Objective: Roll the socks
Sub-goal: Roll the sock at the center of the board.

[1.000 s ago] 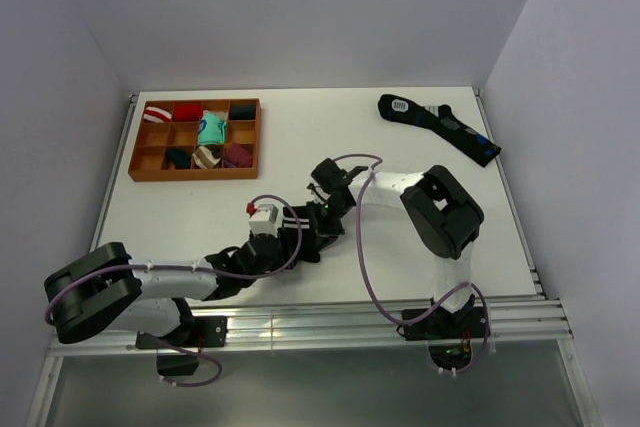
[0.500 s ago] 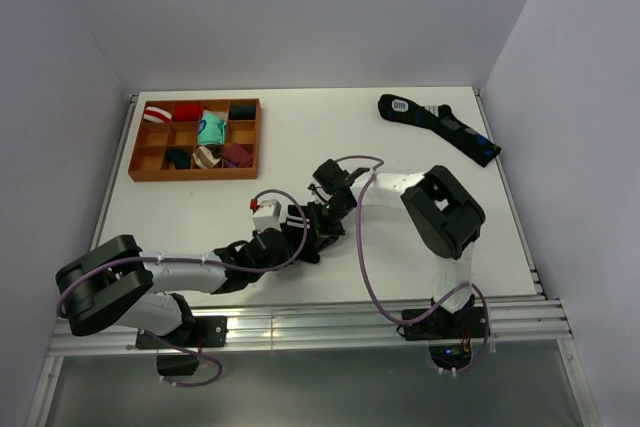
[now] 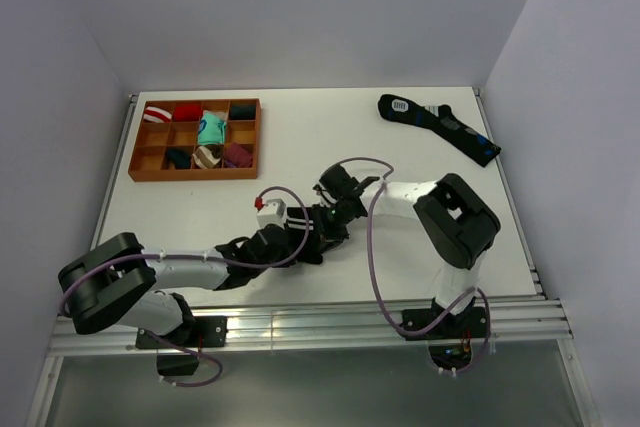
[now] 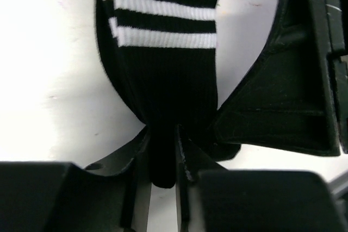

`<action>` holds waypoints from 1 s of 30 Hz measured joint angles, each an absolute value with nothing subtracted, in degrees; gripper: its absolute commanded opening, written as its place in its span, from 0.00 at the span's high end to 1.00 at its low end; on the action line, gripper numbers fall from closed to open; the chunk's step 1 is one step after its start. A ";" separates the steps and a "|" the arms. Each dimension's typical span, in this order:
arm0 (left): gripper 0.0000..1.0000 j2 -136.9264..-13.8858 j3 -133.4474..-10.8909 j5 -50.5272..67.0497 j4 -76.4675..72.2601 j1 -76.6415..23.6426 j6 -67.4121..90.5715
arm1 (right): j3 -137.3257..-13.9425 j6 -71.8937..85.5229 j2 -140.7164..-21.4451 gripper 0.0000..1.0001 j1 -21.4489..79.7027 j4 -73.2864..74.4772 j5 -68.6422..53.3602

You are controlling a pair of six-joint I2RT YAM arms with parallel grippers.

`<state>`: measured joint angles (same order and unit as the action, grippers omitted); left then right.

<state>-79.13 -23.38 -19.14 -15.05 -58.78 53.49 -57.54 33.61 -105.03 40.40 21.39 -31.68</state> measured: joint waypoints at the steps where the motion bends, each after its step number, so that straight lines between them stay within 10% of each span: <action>1: 0.80 -79.29 -23.40 -17.89 -15.18 -58.43 53.49 | -56.69 33.58 -104.05 0.75 40.62 20.73 -30.68; 4: 1.00 -79.72 -23.51 -14.15 -15.86 -56.88 53.91 | -54.04 33.45 -100.90 0.71 41.30 18.55 -27.09; 30: 1.00 -82.78 -23.24 8.88 -18.85 -48.86 56.77 | -21.96 25.23 -68.03 0.61 56.16 -23.86 -2.98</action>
